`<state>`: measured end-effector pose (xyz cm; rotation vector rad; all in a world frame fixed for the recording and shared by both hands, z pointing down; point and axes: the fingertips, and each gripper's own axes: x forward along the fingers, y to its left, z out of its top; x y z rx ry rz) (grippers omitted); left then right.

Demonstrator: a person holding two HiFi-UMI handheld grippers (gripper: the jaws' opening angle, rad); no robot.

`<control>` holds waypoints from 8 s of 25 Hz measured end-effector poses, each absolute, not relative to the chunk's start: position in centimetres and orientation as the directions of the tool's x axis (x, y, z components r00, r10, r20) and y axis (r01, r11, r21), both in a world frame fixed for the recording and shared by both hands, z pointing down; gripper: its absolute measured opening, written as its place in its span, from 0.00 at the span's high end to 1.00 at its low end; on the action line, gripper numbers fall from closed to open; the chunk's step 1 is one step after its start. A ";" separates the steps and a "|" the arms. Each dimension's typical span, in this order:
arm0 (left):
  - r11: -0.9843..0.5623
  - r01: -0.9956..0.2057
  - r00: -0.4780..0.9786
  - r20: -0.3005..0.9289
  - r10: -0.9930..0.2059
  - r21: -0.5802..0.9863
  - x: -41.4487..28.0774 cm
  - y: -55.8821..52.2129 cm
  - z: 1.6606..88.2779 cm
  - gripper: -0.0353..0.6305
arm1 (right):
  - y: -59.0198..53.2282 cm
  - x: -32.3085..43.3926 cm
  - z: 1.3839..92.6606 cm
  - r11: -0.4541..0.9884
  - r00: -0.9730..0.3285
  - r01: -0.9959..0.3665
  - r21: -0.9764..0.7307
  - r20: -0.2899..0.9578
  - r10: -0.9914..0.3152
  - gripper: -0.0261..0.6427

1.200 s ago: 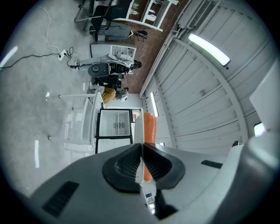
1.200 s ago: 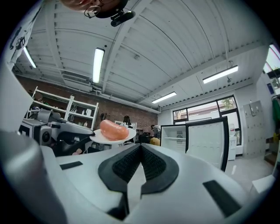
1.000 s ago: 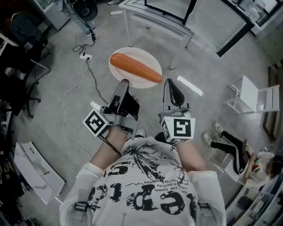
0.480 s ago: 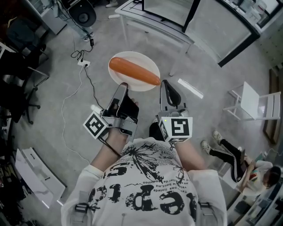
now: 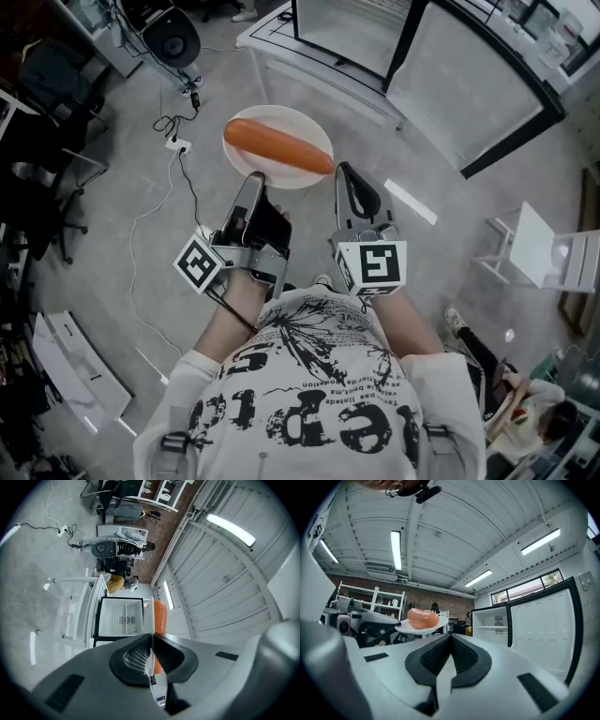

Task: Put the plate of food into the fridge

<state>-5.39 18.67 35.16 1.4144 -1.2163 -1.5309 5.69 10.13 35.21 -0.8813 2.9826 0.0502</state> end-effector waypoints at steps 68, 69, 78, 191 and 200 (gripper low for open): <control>-0.269 0.087 0.241 -0.282 -0.929 0.959 -21.9 -30.6 35.0 0.91 | -34.1 -7.8 36.4 0.552 -0.552 -0.833 -0.047 -0.003 -0.834 0.96; -0.268 0.092 0.252 -0.282 -0.926 0.959 -22.1 -31.3 35.0 0.91 | -34.6 -7.8 36.3 0.538 -0.539 -0.841 -0.045 -0.004 -0.842 0.96; -0.280 0.104 0.358 -0.298 -0.885 0.954 -23.4 -36.9 33.6 0.91 | -37.4 -8.8 35.3 0.436 -0.435 -0.900 -0.028 -0.011 -0.900 0.96; -0.460 -0.772 0.543 -0.079 -0.836 -0.440 -17.8 -38.2 30.9 0.94 | -40.5 -11.6 35.6 0.386 -0.387 -0.921 0.053 -0.010 -0.922 0.96; -0.486 -0.844 0.516 -0.096 -0.851 -0.228 -19.3 -39.4 31.3 0.94 | -40.7 -11.9 35.3 0.397 -0.398 -0.916 0.063 -0.007 -0.917 0.96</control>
